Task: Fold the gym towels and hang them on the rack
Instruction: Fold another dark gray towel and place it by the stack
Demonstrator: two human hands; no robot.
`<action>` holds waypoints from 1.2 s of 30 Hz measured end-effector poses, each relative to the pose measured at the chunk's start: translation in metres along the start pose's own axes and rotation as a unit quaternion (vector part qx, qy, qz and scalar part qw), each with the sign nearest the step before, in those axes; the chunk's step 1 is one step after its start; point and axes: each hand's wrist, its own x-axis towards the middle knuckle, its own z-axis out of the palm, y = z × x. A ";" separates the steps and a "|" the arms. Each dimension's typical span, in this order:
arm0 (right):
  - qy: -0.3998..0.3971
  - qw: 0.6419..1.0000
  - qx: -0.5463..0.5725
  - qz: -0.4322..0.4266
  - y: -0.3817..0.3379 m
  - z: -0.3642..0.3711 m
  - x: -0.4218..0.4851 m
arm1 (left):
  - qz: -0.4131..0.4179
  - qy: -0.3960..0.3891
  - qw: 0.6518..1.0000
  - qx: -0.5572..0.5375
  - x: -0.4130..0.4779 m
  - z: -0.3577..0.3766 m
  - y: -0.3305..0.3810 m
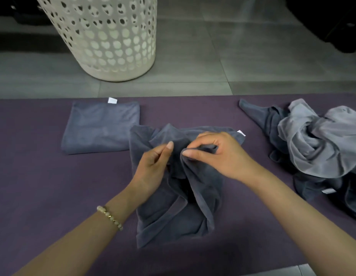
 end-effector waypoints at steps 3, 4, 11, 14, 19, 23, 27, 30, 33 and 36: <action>-0.018 0.999 0.046 0.020 -0.004 0.008 0.012 | -0.024 -0.016 0.999 -0.024 -0.002 -0.003 0.003; -0.017 0.998 0.051 0.023 -0.004 0.012 0.015 | -0.033 -0.019 0.999 -0.030 -0.003 -0.003 0.004; 0.049 0.992 0.111 0.044 0.004 0.031 0.025 | -0.060 -0.001 0.996 -0.062 -0.008 -0.008 0.004; 0.061 0.984 0.151 0.071 0.004 0.035 0.025 | 0.005 0.016 1.000 -0.006 -0.008 -0.009 0.005; 0.067 0.975 0.184 0.101 0.008 0.040 0.026 | 0.049 0.084 0.992 0.075 -0.004 -0.008 0.002; 0.030 0.984 0.135 0.113 0.019 0.036 0.021 | -0.017 0.172 0.985 0.026 0.002 -0.009 0.002; -0.025 0.983 0.104 0.149 0.032 0.032 0.005 | -0.152 0.212 0.935 -0.242 0.017 -0.022 0.009; -0.087 0.971 0.093 0.204 0.040 0.024 -0.008 | -0.182 0.281 0.874 -0.352 0.021 -0.037 0.022; -0.127 0.961 0.089 0.229 0.044 0.018 -0.016 | -0.172 0.263 0.938 -0.147 0.015 -0.059 0.013; -0.133 0.954 0.151 0.224 0.038 0.021 -0.017 | -0.132 0.097 0.980 0.113 -0.010 -0.062 0.003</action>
